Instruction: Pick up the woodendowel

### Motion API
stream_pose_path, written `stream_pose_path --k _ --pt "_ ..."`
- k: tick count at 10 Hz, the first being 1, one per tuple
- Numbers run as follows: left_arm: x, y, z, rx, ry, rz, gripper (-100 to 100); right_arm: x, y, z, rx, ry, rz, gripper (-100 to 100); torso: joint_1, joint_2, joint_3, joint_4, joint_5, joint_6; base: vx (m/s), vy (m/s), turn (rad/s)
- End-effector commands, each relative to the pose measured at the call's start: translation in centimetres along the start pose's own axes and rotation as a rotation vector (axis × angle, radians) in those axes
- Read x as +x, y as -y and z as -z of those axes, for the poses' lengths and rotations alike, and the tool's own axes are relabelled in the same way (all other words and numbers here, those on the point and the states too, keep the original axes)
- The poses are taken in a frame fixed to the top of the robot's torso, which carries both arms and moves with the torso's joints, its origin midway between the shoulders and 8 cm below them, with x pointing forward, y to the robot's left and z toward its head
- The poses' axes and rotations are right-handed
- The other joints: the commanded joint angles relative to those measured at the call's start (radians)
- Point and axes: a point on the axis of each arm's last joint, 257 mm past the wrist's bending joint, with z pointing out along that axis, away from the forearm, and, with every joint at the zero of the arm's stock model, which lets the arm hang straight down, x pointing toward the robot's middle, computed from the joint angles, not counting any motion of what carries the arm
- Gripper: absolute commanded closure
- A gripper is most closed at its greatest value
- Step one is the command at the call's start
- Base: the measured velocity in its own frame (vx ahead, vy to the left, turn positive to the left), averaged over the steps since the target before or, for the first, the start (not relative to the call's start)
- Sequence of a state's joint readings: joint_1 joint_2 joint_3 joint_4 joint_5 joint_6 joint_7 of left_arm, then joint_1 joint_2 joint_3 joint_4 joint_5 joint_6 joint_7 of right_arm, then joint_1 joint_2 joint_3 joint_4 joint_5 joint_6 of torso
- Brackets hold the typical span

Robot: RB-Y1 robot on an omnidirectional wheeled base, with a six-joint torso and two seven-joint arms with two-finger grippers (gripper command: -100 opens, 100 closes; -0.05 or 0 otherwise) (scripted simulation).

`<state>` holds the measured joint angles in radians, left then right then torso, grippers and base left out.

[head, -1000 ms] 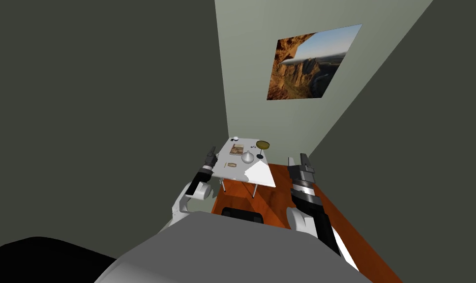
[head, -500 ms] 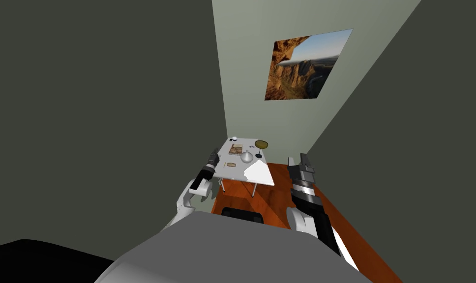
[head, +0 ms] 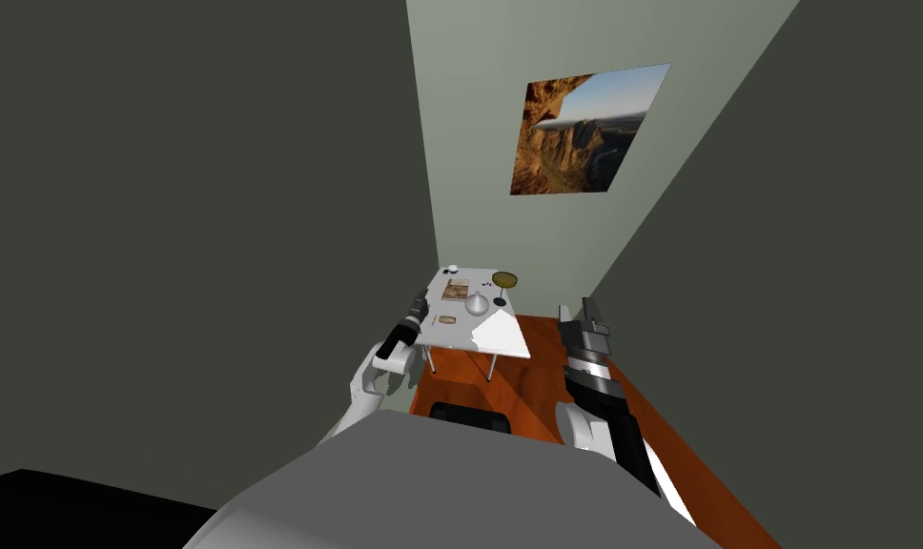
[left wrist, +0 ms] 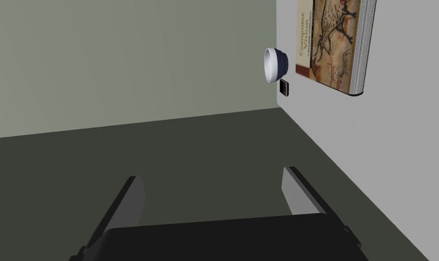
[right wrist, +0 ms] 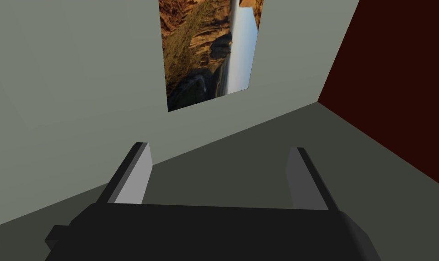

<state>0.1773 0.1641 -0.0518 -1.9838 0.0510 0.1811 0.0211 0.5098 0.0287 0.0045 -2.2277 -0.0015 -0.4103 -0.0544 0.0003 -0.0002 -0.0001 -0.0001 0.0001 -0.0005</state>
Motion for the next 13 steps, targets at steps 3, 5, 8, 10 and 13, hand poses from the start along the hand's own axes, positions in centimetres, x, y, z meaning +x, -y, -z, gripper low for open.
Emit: stream_pose_path --k 3,5,8,10,13 --pt "0.4 -2.5 -1.2 -0.097 -0.006 -0.008 -100 0.0 0.0 0.0 0.0 0.0 0.0 0 0.0 0.0 0.0 0.0 0.0 0.0 0.0 0.001 -0.043" --pt "0.5 -3.8 -1.7 -0.146 -0.006 -0.011 -100 0.0 0.0 0.0 0.0 0.0 0.0 0 0.0 0.0 0.0 0.0 0.0 0.0 0.002 -0.002 -0.036" --pt "0.6 -5.6 -2.0 -0.22 -0.006 -0.013 -100 0.0 0.0 0.0 0.0 0.0 0.0 0 -0.001 -0.001 0.0 0.0 0.0 0.0 0.005 -0.005 -0.033" --pt "0.7 -6.9 -2.3 -0.271 -0.005 -0.013 -100 0.0 0.0 0.0 0.0 0.0 0.0 0 -0.001 -0.001 0.0 0.0 0.0 0.0 0.006 -0.009 -0.034" --pt "0.8 -9.0 -2.8 -0.358 -0.002 -0.01 -100 0.0 0.0 0.0 0.0 0.0 0.0 0 -0.001 -0.001 0.0 0.0 0.0 0.0 0.01 -0.012 -0.033"
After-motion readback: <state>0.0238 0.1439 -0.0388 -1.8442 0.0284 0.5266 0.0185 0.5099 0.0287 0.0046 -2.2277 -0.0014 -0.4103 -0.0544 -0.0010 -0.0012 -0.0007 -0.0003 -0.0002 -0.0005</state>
